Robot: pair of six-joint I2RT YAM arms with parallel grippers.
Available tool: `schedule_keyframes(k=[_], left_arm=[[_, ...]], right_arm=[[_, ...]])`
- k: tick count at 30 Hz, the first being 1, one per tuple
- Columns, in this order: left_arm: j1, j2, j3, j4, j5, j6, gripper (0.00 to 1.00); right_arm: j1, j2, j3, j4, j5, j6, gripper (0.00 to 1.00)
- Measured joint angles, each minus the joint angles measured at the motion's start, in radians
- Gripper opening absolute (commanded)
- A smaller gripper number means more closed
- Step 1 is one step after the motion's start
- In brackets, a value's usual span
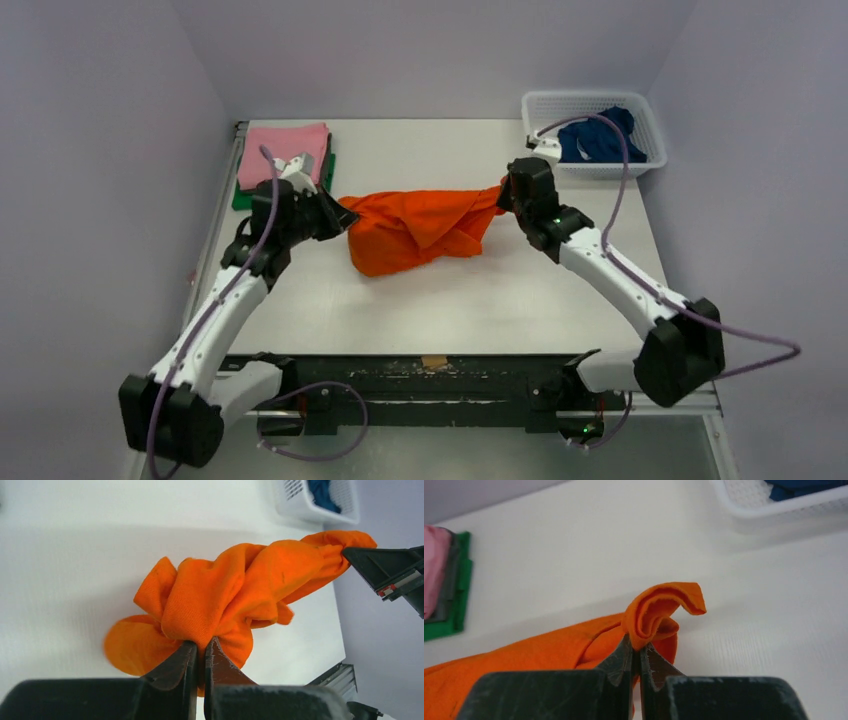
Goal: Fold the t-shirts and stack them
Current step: Flatten out the tshirt
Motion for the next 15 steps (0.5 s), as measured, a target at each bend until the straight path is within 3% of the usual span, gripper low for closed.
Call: schedule_keyframes(k=[9, 15], left_arm=[[-0.01, -0.636, 0.032, -0.186, -0.16, 0.041, 0.0], [-0.015, -0.79, 0.086, -0.247, -0.183, 0.05, 0.0]], right_arm=[[0.003, -0.521, -0.018, -0.031, -0.243, -0.072, 0.0], [0.011, -0.723, -0.032, -0.04, -0.359, -0.096, 0.0]])
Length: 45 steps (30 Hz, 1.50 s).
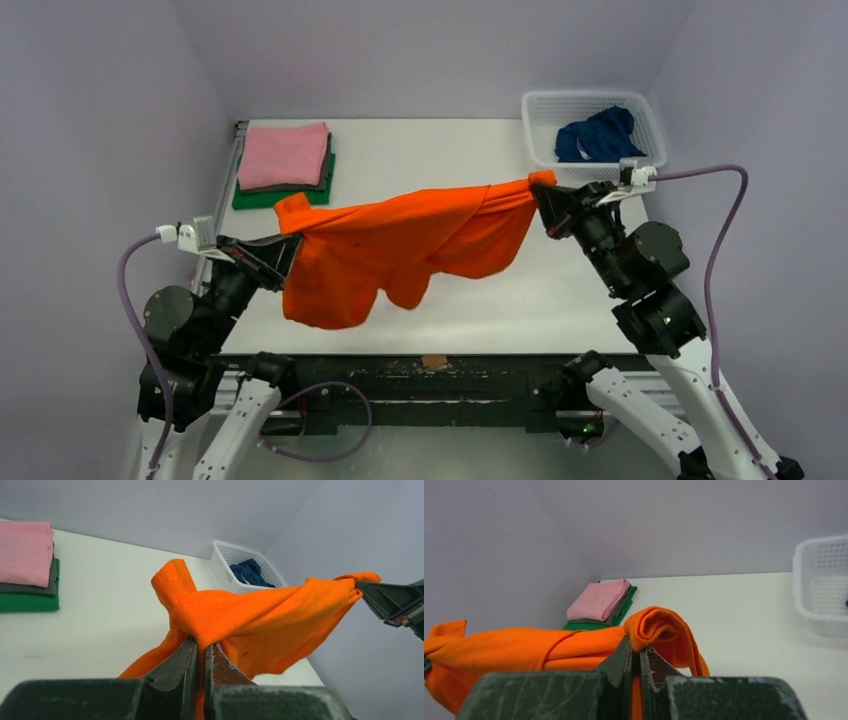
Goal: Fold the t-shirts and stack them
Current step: Flatten out the tshirt
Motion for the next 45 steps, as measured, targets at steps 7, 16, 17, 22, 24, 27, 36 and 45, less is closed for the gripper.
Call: schedule_keyframes(k=[7, 16, 17, 22, 24, 27, 36, 45], left_arm=[[0.0, 0.239, 0.007, 0.0, 0.003, 0.016, 0.04], [0.009, 1.081, 0.206, -0.052, -0.166, 0.018, 0.94], [0.009, 1.14, 0.215, -0.052, -0.164, 0.018, 0.98], [-0.049, 1.103, 0.141, -0.069, -0.133, 0.017, 1.0], [-0.117, 1.018, 0.094, -0.064, -0.13, 0.016, 1.0], [-0.278, 0.858, -0.011, -0.051, -0.132, 0.011, 1.0], [-0.782, 0.871, -0.167, -0.146, -0.248, -0.141, 0.9], [-0.856, 1.172, -0.106, -0.173, -0.29, -0.238, 0.54]], right_arm=[[-0.004, 0.031, -0.067, -0.002, 0.052, -0.01, 0.0], [-0.012, 0.402, -0.275, -0.137, 0.376, 0.165, 0.79], [-0.016, 0.446, -0.274, -0.195, 0.443, 0.208, 0.83], [-0.024, 0.487, -0.24, -0.373, 0.626, 0.362, 0.92], [-0.024, 0.459, -0.234, -0.38, 0.657, 0.385, 0.93], [-0.024, 0.387, -0.239, -0.36, 0.665, 0.386, 0.94], [-0.026, 0.298, -0.281, -0.266, 0.601, 0.34, 0.96], [-0.026, 0.356, -0.287, -0.249, 0.546, 0.31, 0.96]])
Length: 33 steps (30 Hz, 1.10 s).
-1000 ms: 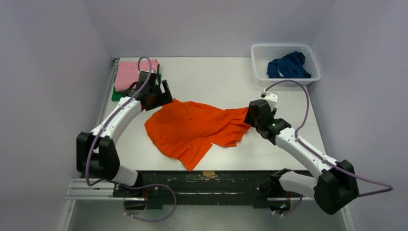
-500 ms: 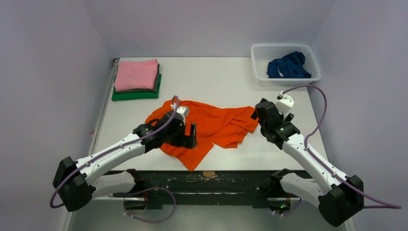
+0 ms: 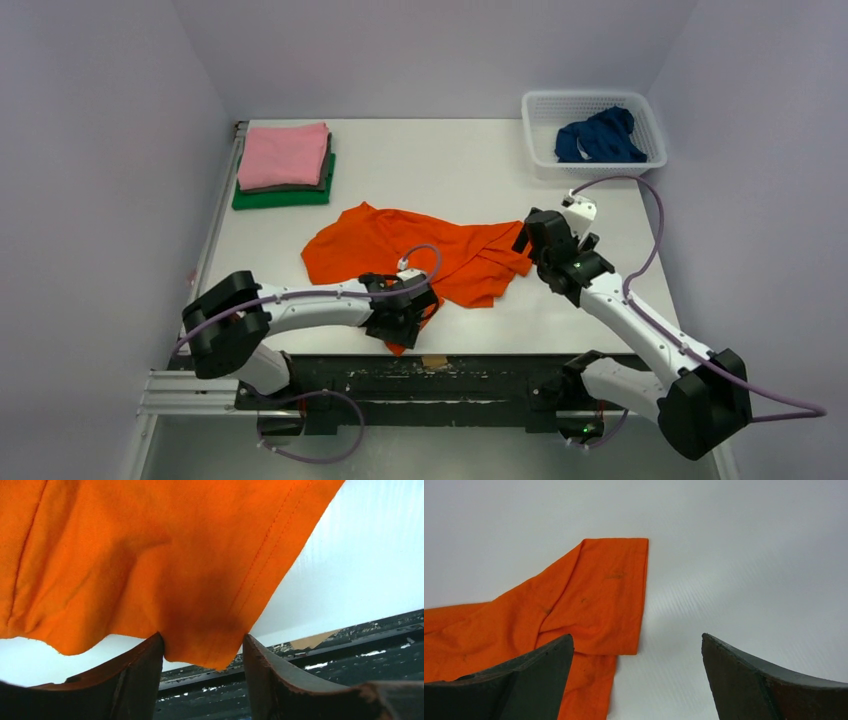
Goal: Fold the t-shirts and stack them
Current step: Flatten out the tshirt
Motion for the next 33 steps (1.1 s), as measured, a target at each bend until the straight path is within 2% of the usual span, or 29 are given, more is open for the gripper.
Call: schedule_keyframes(k=[2, 4, 6, 7, 12, 15, 19, 21, 25, 30, 33], left_arm=[[-0.007, 0.014, 0.014, -0.003, -0.014, -0.021, 0.5], [-0.019, 0.036, 0.032, -0.023, -0.034, -0.041, 0.4], [-0.031, 0.064, 0.059, -0.035, -0.04, -0.06, 0.21], [-0.038, 0.08, 0.076, -0.04, -0.042, -0.069, 0.0], [-0.053, 0.126, 0.129, -0.077, -0.102, -0.119, 0.0], [-0.027, 0.107, 0.117, -0.12, -0.186, -0.152, 0.0], [0.073, -0.08, 0.057, -0.172, -0.293, -0.165, 0.0], [0.134, -0.209, 0.047, -0.172, -0.332, -0.147, 0.0], [0.186, -0.351, 0.048, -0.164, -0.4, -0.105, 0.0], [0.219, -0.401, 0.048, -0.163, -0.436, -0.06, 0.0], [0.231, -0.418, 0.048, -0.153, -0.442, -0.035, 0.0]], right_arm=[[0.0, 0.007, 0.0, 0.005, -0.008, -0.002, 0.96], [0.0, 0.011, 0.0, 0.011, -0.012, -0.004, 0.96], [0.0, 0.016, 0.0, 0.016, -0.012, -0.005, 0.96], [-0.001, 0.018, 0.0, 0.017, -0.012, -0.005, 0.96], [-0.022, 0.019, -0.004, 0.033, -0.023, -0.008, 0.94], [-0.1, 0.025, -0.015, 0.07, -0.1, -0.033, 0.92], [-0.205, 0.086, -0.016, 0.14, -0.209, -0.072, 0.9], [-0.223, 0.154, 0.001, 0.151, -0.241, -0.088, 0.87], [-0.249, 0.362, 0.107, 0.161, -0.284, -0.11, 0.78], [-0.286, 0.615, 0.249, 0.187, -0.32, -0.124, 0.66], [-0.295, 0.7, 0.284, 0.185, -0.321, -0.135, 0.6]])
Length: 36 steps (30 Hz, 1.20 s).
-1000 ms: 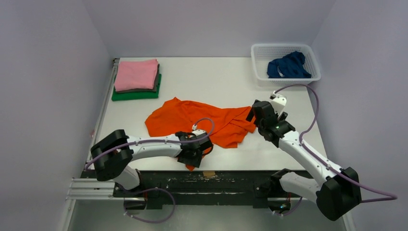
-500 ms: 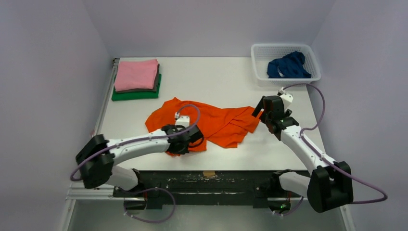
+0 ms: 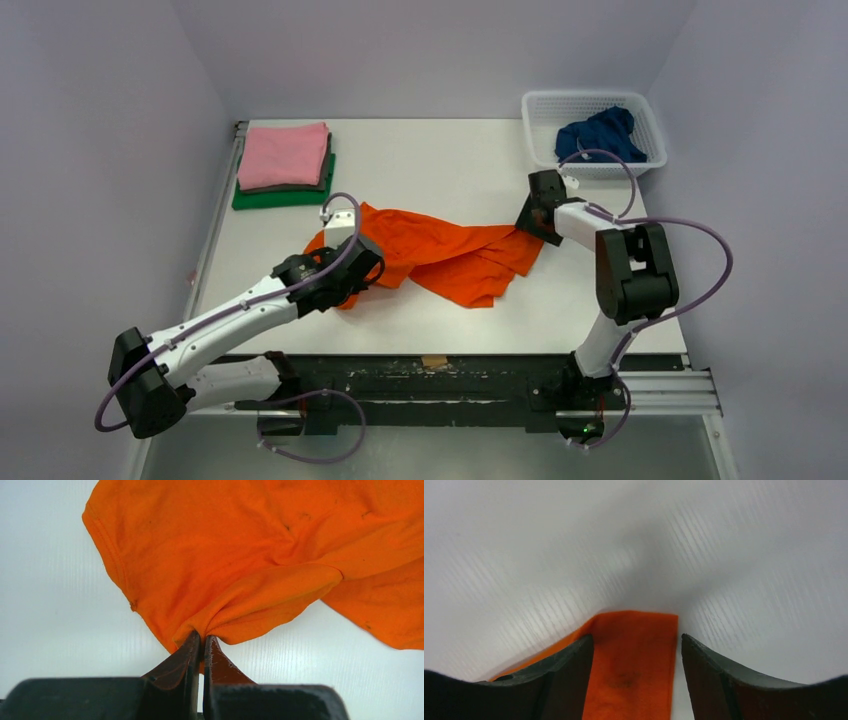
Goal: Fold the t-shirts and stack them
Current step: Flatten out the tshirt
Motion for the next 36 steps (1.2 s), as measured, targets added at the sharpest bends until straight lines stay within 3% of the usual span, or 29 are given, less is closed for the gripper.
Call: schedule_keyframes(k=[4, 10, 11, 17, 23, 26, 31, 36], left_arm=[[0.011, -0.004, 0.0, 0.007, -0.005, 0.015, 0.0], [0.039, -0.004, 0.0, 0.01, -0.005, 0.023, 0.0], [0.044, -0.004, 0.0, 0.009, -0.005, 0.024, 0.0], [0.058, -0.021, 0.05, -0.019, -0.017, 0.032, 0.0], [0.058, -0.182, 0.209, -0.055, -0.068, 0.14, 0.0], [0.058, -0.291, 0.356, -0.048, -0.062, 0.276, 0.0], [0.058, -0.429, 0.609, 0.002, 0.092, 0.503, 0.0], [0.058, -0.426, 0.896, -0.019, 0.32, 0.649, 0.0]], right_arm=[[-0.001, 0.021, 0.026, 0.002, -0.003, -0.002, 0.46], [-0.005, 0.006, -0.004, 0.025, -0.001, -0.009, 0.02], [-0.005, 0.002, -0.011, 0.031, -0.002, -0.012, 0.0], [0.01, -0.086, -0.079, 0.032, -0.035, -0.023, 0.0], [0.069, -0.467, -0.121, -0.001, -0.042, -0.071, 0.0], [0.076, -0.66, -0.066, -0.021, -0.063, -0.1, 0.0], [0.077, -0.85, 0.136, -0.077, -0.162, -0.146, 0.0], [0.082, -0.974, 0.327, -0.122, -0.283, -0.178, 0.0]])
